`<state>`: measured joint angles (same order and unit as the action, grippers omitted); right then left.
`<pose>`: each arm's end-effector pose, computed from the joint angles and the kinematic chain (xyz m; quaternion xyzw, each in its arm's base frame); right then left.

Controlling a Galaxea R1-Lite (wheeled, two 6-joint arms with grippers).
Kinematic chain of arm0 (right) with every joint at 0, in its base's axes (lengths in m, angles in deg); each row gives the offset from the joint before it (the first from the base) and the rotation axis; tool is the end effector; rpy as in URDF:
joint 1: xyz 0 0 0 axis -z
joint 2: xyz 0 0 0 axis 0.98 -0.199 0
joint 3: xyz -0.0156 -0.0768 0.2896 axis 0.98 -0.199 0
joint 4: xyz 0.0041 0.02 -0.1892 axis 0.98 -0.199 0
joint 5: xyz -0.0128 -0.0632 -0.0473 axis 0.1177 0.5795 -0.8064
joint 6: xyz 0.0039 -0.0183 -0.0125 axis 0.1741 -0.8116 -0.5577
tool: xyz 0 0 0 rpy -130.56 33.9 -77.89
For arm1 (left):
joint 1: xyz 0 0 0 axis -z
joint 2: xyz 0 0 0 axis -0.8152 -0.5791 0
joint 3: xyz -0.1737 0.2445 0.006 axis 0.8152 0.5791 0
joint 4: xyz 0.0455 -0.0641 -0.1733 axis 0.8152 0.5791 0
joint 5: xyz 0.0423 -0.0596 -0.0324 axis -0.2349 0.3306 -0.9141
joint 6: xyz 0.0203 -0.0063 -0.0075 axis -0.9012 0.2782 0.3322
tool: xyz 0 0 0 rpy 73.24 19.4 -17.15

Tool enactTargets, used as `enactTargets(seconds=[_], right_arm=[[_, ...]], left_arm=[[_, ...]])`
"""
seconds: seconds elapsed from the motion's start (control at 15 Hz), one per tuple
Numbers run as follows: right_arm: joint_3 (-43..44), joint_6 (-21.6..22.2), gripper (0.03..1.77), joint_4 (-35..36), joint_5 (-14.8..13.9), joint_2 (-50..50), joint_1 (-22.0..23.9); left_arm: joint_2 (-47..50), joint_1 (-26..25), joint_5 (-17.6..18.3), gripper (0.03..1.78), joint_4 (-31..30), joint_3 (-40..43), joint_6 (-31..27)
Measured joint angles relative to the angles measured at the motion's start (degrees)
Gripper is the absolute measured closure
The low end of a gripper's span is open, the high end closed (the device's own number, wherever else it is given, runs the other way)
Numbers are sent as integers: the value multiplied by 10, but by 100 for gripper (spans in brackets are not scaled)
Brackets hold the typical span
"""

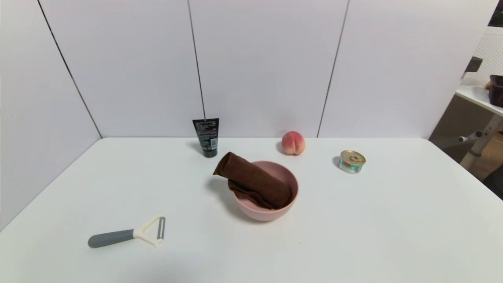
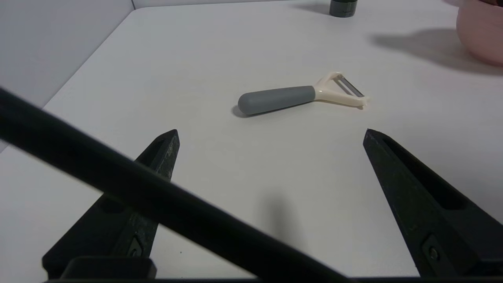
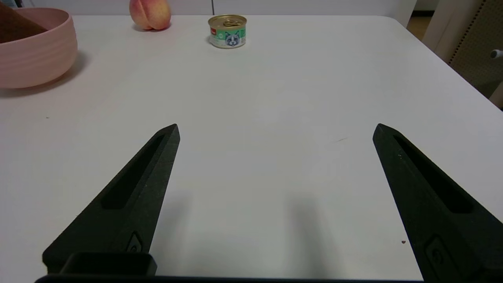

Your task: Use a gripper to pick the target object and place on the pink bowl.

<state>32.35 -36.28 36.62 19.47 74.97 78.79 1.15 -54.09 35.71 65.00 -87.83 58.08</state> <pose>-0.0230 0.0001 0.0755 -0.0046 -0.0017 -0.0017 1.0000 -0.0228 -0.0002 0.0756 0.0077 -0.0005 -0.0107 0.9999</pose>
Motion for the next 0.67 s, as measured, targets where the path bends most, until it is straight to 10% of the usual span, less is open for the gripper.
enactTargets(seconds=[0.67], right_arm=[[0,1,10,1,0,0,0]], left_arm=[[0,0,0,12,0,0,0]])
